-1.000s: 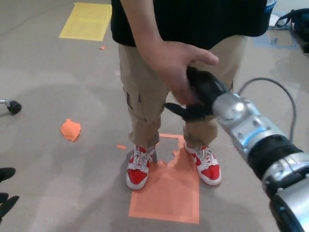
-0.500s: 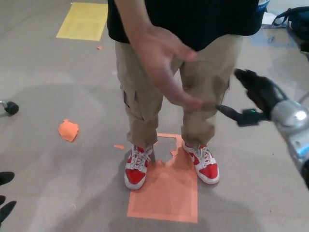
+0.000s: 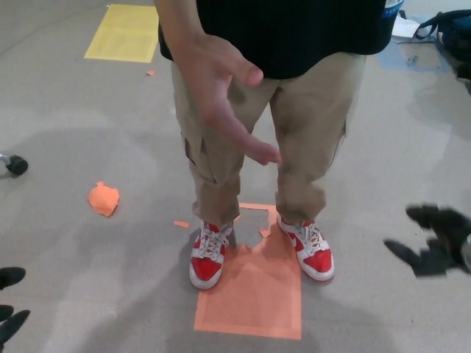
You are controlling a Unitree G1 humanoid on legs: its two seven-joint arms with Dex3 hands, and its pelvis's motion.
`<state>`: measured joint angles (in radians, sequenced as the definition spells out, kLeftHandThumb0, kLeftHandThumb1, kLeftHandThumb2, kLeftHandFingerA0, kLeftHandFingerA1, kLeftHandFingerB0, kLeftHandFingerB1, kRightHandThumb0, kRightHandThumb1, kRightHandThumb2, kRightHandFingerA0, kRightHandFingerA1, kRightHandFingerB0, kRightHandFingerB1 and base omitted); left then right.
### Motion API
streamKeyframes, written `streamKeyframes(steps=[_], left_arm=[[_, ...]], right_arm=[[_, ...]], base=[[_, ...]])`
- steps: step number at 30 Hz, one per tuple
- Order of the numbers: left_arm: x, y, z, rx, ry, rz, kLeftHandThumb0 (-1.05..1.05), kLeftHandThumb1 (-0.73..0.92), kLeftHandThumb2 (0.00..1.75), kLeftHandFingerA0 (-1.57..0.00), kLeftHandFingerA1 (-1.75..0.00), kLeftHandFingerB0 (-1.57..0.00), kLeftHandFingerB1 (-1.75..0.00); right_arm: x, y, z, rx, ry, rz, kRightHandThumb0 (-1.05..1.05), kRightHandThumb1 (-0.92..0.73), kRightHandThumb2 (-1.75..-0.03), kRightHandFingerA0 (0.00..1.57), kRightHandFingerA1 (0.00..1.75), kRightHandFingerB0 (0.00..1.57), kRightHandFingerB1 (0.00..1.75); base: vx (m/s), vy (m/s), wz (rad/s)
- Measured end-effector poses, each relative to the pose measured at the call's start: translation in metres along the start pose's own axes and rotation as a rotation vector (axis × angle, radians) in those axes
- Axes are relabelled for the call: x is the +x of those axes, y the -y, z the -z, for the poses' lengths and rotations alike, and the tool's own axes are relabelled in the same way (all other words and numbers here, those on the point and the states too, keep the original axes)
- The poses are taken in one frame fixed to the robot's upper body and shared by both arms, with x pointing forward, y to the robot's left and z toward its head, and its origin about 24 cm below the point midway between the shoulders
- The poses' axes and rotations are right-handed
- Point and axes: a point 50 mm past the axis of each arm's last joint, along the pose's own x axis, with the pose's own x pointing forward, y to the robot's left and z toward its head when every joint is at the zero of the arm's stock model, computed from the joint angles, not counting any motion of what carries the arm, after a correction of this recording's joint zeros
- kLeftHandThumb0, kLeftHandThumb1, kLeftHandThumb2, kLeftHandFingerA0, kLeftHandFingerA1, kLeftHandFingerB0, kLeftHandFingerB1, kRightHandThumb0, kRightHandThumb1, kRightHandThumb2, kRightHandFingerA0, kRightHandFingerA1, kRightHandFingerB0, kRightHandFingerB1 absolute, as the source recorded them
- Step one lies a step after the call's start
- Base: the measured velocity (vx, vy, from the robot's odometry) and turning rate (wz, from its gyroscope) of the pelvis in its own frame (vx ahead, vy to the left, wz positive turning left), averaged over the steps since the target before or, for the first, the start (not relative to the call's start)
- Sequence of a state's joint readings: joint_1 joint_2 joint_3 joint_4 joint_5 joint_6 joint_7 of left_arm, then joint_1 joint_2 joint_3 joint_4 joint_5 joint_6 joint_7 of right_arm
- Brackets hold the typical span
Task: The robot extends its right arm to grab a person's hand and shakes it
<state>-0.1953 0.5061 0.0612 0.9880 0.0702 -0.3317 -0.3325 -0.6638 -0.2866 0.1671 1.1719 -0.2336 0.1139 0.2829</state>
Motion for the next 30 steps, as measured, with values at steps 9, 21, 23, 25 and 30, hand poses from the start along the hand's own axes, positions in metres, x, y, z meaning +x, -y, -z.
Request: streamKeyframes(steps=[9, 21, 23, 25, 30], left_arm=[[-0.004, 0.008, 0.011, 0.005, -0.038, 0.025, -0.58, 0.66, 0.82, -0.21, -0.45, -0.1, -0.37], [-0.012, 0.02, 0.027, 0.002, -0.083, 0.057, -0.57, 0.67, 0.85, -0.3, -0.5, -0.09, -0.38], [-0.013, 0.021, 0.029, 0.004, -0.087, 0.062, -0.57, 0.66, 0.83, -0.27, -0.47, -0.1, -0.37], [-0.014, 0.022, 0.03, 0.003, -0.09, 0.064, -0.56, 0.68, 0.81, -0.21, -0.43, -0.11, -0.37], [-0.015, 0.023, 0.032, 0.003, -0.096, 0.067, -0.59, 0.66, 0.85, -0.25, -0.47, -0.09, -0.38]], right_arm=[[-0.006, -0.021, 0.065, 0.069, -0.16, -0.148, -0.97, -0.73, -1.03, 0.0, 0.04, 0.0, 0.0], [-0.015, -0.034, 0.099, 0.179, -0.196, -0.187, -0.97, -0.77, -1.07, 0.0, 0.02, 0.0, 0.0], [-0.015, -0.034, 0.099, 0.186, -0.191, -0.185, -0.97, -0.76, -1.06, 0.0, 0.02, 0.0, 0.0], [-0.015, -0.034, 0.1, 0.186, -0.186, -0.187, -0.96, -0.76, -1.06, 0.0, 0.02, 0.0, 0.0], [-0.015, -0.037, 0.102, 0.184, -0.17, -0.197, -0.96, -0.76, -1.05, 0.0, 0.03, 0.0, 0.0]], base=[[0.0, 0.0, 0.0], [0.0, 0.0, 0.0], [0.0, 0.0, 0.0], [0.0, 0.0, 0.0], [0.0, 0.0, 0.0]])
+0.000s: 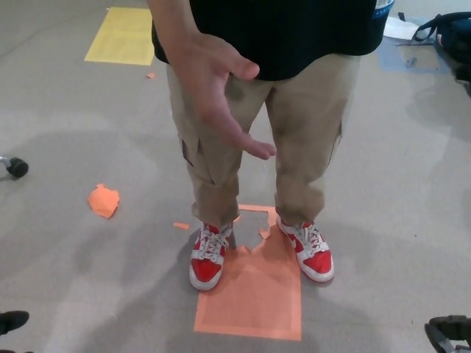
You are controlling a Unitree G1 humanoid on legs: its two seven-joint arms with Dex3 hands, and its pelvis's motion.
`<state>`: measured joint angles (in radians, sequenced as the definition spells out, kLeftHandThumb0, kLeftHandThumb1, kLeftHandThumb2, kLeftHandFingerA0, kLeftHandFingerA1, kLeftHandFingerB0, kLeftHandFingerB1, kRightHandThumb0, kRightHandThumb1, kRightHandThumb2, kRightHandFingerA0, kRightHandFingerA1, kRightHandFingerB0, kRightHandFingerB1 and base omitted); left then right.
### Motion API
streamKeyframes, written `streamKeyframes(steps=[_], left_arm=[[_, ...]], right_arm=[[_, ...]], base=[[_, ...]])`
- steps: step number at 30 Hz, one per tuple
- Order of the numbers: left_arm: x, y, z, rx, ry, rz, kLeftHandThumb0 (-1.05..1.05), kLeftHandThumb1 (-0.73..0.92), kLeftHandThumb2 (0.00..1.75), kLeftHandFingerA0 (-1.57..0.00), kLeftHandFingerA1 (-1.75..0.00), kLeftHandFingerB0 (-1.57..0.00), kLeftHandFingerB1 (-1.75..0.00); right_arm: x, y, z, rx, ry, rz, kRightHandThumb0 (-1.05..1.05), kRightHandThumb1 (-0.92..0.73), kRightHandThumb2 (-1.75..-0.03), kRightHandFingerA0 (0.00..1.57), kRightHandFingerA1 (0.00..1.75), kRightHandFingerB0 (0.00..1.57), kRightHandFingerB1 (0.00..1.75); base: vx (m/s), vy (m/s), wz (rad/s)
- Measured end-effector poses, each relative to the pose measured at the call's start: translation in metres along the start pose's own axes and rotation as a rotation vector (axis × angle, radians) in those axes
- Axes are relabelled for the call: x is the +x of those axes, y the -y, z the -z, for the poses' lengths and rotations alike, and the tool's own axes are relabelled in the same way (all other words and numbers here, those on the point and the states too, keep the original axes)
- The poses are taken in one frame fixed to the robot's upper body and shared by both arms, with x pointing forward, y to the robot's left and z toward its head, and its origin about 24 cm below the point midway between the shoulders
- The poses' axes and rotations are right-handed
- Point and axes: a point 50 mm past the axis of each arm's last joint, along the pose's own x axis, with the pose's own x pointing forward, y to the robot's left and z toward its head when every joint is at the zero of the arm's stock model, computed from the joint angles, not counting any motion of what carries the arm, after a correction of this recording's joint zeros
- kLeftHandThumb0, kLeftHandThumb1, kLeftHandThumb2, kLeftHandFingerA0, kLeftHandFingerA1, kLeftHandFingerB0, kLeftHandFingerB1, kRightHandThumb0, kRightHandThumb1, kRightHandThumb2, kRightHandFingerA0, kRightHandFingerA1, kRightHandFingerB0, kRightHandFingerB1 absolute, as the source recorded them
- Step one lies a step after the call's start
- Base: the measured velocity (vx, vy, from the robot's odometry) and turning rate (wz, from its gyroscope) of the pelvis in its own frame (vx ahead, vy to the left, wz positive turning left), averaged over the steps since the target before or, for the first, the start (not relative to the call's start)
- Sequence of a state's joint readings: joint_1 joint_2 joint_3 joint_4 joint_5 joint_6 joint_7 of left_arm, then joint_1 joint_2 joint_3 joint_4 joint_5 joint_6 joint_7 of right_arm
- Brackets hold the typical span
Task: The robot extends its right arm to grab a person's hand and shakes it
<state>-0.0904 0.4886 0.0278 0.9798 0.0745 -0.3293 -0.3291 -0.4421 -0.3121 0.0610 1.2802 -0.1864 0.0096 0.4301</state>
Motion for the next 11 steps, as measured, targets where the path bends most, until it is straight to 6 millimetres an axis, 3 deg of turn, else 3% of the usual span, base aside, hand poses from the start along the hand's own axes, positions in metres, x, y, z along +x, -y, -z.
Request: streamKeyframes(steps=[2, 6, 7, 9, 10, 11], left_arm=[[-0.0005, 0.0006, 0.0005, 0.002, 0.0, 0.002, -0.56, 0.66, 0.84, -0.3, -0.49, -0.1, -0.38], [-0.0002, 0.0015, 0.0001, 0.008, 0.0, 0.004, -0.54, 0.67, 0.8, -0.24, -0.44, -0.12, -0.37], [-0.0002, 0.0016, 0.0001, 0.009, -0.001, 0.004, -0.27, 0.59, 1.07, -0.09, -0.5, -0.07, -0.5], [-0.0002, 0.0017, 0.0003, 0.008, -0.003, 0.003, -0.27, 0.59, 1.07, -0.09, -0.5, -0.06, -0.49], [-0.0001, 0.0016, 0.0003, 0.008, -0.003, 0.003, -0.49, 0.78, 0.64, -0.25, -0.35, -0.15, -0.29], [-0.0001, 0.0017, 0.0003, 0.008, -0.003, 0.003, -0.49, 0.78, 0.64, -0.25, -0.35, -0.15, -0.29]], right_arm=[[0.0002, -0.001, 0.0003, -0.009, 0.006, -0.003, -0.94, -0.75, -1.06, 0.0, 0.04, 0.0, 0.02], [0.0006, -0.002, -0.0006, -0.032, 0.007, -0.006, -0.91, -0.74, -1.07, 0.0, 0.08, 0.0, 0.05], [0.0007, -0.0023, -0.0009, -0.04, 0.007, -0.006, -0.87, -0.72, -1.06, 0.0, 0.11, 0.0, 0.09], [0.0009, -0.0029, -0.0015, -0.052, 0.009, -0.007, -0.89, -0.74, -1.06, 0.0, 0.09, 0.0, 0.06], [0.001, -0.003, -0.0018, -0.056, 0.011, -0.008, -0.89, -0.74, -1.05, 0.0, 0.08, 0.0, 0.06], [0.001, -0.0031, -0.002, -0.058, 0.013, -0.008, -0.89, -0.74, -1.05, 0.0, 0.08, 0.0, 0.06]], base=[[0.0, 0.0, 0.0], [0.0, 0.0, 0.0], [0.0, 0.0, 0.0], [0.0, 0.0, 0.0], [0.0, 0.0, 0.0], [0.0, 0.0, 0.0]])
